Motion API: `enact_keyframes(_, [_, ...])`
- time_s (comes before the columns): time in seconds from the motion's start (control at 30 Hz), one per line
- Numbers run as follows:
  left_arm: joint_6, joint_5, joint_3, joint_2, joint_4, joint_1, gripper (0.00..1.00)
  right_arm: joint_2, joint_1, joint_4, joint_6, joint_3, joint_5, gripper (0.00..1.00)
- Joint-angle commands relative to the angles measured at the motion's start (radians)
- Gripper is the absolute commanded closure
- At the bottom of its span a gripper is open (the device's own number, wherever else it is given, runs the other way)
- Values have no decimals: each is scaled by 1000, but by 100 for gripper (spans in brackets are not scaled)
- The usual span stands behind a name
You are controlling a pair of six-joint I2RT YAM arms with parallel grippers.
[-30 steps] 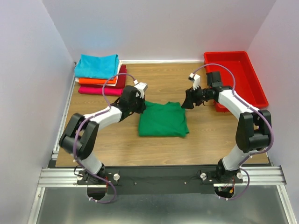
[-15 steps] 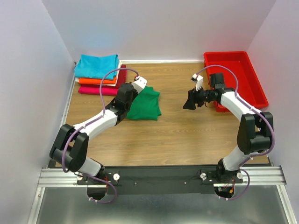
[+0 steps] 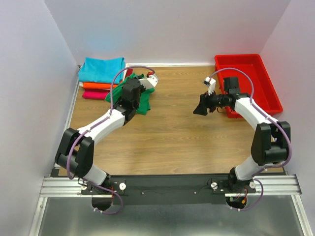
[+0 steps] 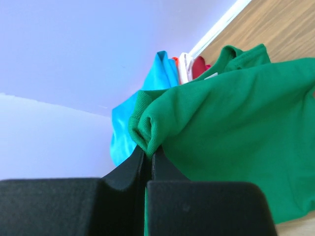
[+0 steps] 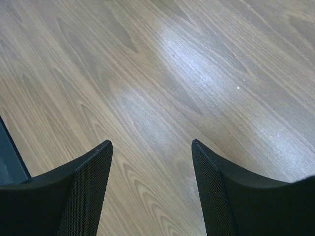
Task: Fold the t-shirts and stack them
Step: Neatly place the folded tshirt to the corner
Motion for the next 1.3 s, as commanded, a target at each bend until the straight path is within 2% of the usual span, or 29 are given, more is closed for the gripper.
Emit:
enact_keyframes(0.0, [70, -40, 81, 36, 68, 34, 100, -28, -16, 16, -10, -16, -45, 28])
enact_keyframes(0.5, [209, -23, 262, 104, 50, 105, 100, -38, -37, 16, 2, -17, -90, 28])
enact_keyframes(1.27, [254, -10, 443, 176, 37, 203, 100, -45, -54, 16, 7, -19, -117, 28])
